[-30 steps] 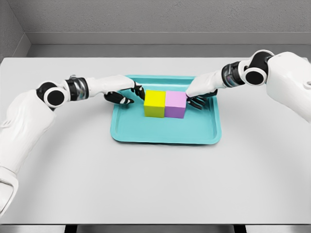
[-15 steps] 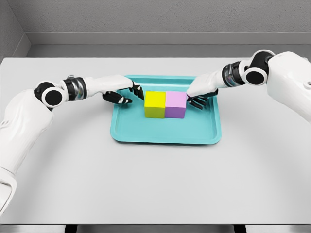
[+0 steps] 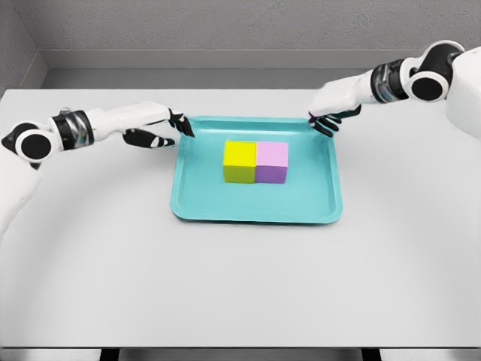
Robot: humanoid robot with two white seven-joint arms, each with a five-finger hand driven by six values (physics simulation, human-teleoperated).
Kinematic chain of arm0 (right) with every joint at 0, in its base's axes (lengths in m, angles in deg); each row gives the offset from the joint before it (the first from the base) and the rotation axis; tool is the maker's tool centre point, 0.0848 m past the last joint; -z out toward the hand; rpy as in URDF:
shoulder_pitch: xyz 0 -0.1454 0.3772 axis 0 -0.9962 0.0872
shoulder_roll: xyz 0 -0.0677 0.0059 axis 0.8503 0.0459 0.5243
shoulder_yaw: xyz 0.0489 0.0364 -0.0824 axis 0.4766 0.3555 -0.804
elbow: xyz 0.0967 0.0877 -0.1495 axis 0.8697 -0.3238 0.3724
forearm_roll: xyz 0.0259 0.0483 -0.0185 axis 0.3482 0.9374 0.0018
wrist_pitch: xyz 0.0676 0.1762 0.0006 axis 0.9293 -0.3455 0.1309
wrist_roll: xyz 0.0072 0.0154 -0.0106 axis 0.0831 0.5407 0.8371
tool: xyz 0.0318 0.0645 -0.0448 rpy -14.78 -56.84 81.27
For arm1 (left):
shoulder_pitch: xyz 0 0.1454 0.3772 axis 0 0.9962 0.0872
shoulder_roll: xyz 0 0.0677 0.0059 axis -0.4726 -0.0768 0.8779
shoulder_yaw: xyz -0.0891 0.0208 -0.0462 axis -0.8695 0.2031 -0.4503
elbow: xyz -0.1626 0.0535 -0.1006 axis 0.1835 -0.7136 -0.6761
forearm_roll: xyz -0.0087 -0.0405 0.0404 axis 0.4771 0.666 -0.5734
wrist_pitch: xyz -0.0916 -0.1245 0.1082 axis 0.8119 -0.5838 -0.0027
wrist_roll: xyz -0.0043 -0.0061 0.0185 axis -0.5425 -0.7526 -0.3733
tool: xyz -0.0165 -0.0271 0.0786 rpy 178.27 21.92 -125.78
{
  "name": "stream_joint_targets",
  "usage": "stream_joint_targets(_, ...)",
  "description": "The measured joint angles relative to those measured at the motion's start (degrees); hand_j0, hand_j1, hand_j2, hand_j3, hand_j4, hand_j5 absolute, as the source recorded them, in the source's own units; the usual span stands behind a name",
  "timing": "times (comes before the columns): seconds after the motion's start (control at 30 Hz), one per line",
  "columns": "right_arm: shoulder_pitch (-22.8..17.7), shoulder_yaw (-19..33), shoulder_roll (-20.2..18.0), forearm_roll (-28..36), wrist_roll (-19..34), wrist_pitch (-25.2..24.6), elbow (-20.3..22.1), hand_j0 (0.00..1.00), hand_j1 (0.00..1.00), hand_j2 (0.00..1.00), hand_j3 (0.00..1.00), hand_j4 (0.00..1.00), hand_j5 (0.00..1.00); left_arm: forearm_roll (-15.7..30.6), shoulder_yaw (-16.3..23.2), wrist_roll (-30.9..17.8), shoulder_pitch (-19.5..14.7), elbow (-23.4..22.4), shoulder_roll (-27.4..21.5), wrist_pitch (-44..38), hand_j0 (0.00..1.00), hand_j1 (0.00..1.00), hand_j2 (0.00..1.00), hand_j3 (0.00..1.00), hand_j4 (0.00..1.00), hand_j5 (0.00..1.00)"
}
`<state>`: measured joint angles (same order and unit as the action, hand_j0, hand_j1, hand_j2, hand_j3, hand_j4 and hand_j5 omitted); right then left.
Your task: Push two cubes
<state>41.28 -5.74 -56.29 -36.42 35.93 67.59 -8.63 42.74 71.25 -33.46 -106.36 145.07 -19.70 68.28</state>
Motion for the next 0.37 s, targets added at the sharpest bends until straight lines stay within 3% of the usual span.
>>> stream_joint_targets(0.03, -0.4, 1.3, -2.0, 0.0, 0.0, 0.0, 0.0, 0.16, 0.16, 0.16, 0.16, 0.16, 0.16, 1.4, -0.2, 0.0, 2.3, 1.8, -2.9, 0.0, 1.00, 1.00, 1.00, 1.00, 1.00, 1.00)
stream_joint_targets(0.1, -0.8, 3.3, -6.1, 0.0, 0.0, 0.0, -0.1, 0.30, 0.30, 0.30, 0.30, 0.30, 0.30, 3.7, -1.7, 0.0, 6.2, 5.7, -7.9, 0.0, 1.00, 1.00, 1.00, 1.00, 1.00, 1.00)
stream_joint_targets(0.17, -2.0, 4.4, -9.1, -0.1, 0.0, 0.0, -0.2, 0.71, 0.71, 0.71, 0.71, 0.71, 0.71, 5.1, -2.8, 0.0, 6.2, 8.2, -11.0, 0.0, 1.00, 1.00, 1.00, 1.00, 1.00, 1.00)
stream_joint_targets(0.2, -2.1, 4.7, -10.3, -0.1, 0.0, 0.0, -0.2, 0.97, 0.97, 0.97, 0.97, 0.97, 0.97, 5.4, -3.1, 0.0, 6.3, 9.0, -11.8, 0.0, 1.00, 1.00, 1.00, 1.00, 1.00, 1.00)
stream_joint_targets(0.37, -2.8, 5.4, -13.5, 0.0, 0.0, 0.0, -0.2, 1.00, 1.00, 1.00, 1.00, 1.00, 1.00, 6.1, -3.7, 0.0, 8.6, 10.5, -13.5, 0.0, 1.00, 1.00, 1.00, 1.00, 1.00, 1.00)
